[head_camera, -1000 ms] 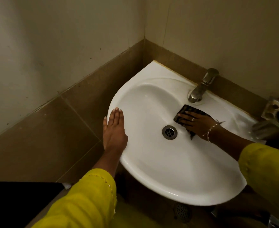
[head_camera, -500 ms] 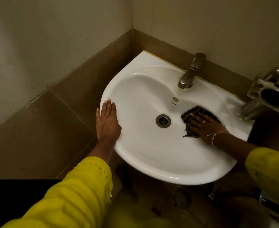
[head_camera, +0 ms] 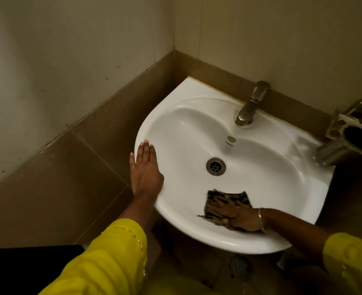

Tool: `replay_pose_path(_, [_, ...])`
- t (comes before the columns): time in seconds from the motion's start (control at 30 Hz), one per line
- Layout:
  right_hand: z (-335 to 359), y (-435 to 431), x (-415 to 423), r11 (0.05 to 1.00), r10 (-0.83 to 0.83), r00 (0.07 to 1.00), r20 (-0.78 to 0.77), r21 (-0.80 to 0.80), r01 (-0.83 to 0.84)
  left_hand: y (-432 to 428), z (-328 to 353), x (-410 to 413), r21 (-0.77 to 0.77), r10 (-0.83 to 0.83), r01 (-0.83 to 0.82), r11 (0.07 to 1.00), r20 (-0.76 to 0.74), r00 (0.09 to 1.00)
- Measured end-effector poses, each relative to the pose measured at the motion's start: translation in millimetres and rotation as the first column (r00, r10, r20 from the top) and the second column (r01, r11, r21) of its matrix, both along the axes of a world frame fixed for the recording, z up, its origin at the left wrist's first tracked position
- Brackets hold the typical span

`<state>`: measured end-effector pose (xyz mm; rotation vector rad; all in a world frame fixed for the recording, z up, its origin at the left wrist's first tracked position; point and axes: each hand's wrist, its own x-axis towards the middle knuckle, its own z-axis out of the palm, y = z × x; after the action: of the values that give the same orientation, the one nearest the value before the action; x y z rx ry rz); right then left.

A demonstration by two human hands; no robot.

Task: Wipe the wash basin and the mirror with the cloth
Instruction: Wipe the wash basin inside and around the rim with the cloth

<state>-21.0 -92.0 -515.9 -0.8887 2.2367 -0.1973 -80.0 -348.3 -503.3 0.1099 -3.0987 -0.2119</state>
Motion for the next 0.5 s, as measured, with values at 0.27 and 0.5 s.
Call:
replay_pose_path(0.27, [-43.5, -102.5, -39.0, 0.862, -0.147, 0.965, 0.219, -0.451, 0.234, 1.9, -3.5, 0.0, 0.104, 0.02, -0.006, 0.995, -0.134, 0.991])
replay_pose_path(0.5, [-48.0, -145.4, -114.2, 0.871, -0.342, 0.93, -0.131, -0.415, 0.262, -1.3, -7.3, -1.6, 0.063, 0.012, -0.001, 0.998, -0.16, 0.987])
